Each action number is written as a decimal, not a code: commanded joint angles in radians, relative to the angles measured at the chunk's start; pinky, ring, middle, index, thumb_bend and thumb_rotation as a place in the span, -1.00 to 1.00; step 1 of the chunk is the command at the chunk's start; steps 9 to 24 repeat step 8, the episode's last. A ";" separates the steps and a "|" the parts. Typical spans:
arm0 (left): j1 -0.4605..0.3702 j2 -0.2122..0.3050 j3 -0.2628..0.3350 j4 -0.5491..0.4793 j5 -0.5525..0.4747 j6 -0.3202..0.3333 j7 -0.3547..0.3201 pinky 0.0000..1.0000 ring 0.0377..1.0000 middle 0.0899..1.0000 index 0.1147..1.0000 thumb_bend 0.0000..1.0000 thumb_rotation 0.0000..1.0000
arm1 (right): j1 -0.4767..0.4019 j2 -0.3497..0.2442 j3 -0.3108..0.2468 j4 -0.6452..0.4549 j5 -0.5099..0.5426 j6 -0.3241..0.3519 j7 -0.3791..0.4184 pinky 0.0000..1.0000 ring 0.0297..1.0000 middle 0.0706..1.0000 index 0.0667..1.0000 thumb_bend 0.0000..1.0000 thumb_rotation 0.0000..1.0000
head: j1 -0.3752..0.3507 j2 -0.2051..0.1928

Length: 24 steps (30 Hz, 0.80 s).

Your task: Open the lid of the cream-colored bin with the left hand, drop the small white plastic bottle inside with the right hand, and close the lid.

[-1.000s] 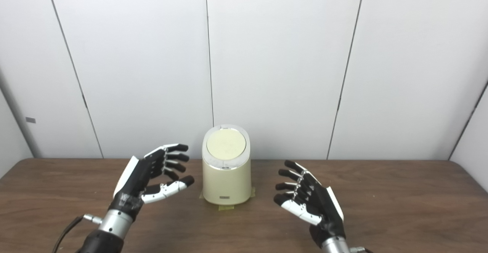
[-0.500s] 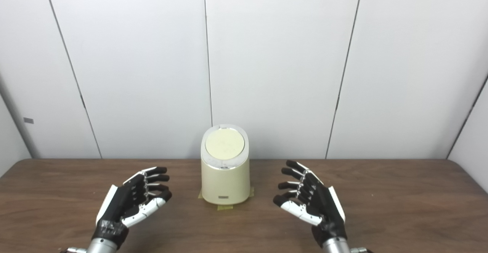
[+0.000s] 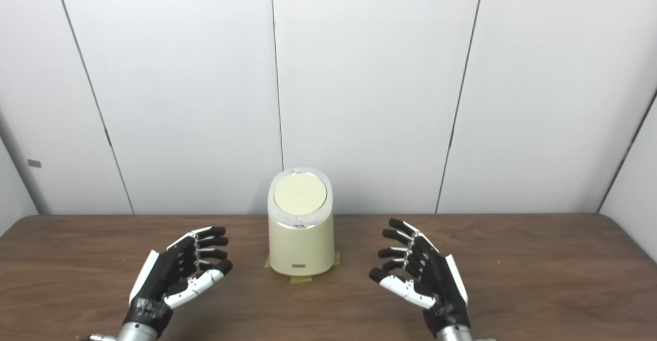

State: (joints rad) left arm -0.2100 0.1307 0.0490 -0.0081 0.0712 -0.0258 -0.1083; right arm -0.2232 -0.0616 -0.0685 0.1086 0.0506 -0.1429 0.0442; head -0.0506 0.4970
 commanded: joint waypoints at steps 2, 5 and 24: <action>-0.028 -0.006 -0.011 -0.005 -0.020 -0.054 0.006 0.15 0.33 0.41 0.49 0.43 -0.46 | -0.013 -0.012 0.000 -0.051 -0.008 -0.035 -0.003 0.01 0.21 0.47 0.54 0.68 -0.44 | 0.005 0.000; -0.026 -0.011 -0.021 0.002 -0.011 -0.061 0.011 0.18 0.32 0.39 0.48 0.45 -0.47 | -0.009 -0.017 -0.001 -0.048 -0.015 -0.033 -0.008 0.02 0.23 0.49 0.55 0.68 -0.40 | 0.006 0.000; -0.025 -0.013 -0.023 0.007 -0.010 -0.072 0.016 0.18 0.34 0.41 0.50 0.45 -0.48 | -0.008 -0.017 -0.003 -0.048 -0.009 -0.034 -0.008 0.03 0.24 0.50 0.56 0.70 -0.40 | 0.005 0.001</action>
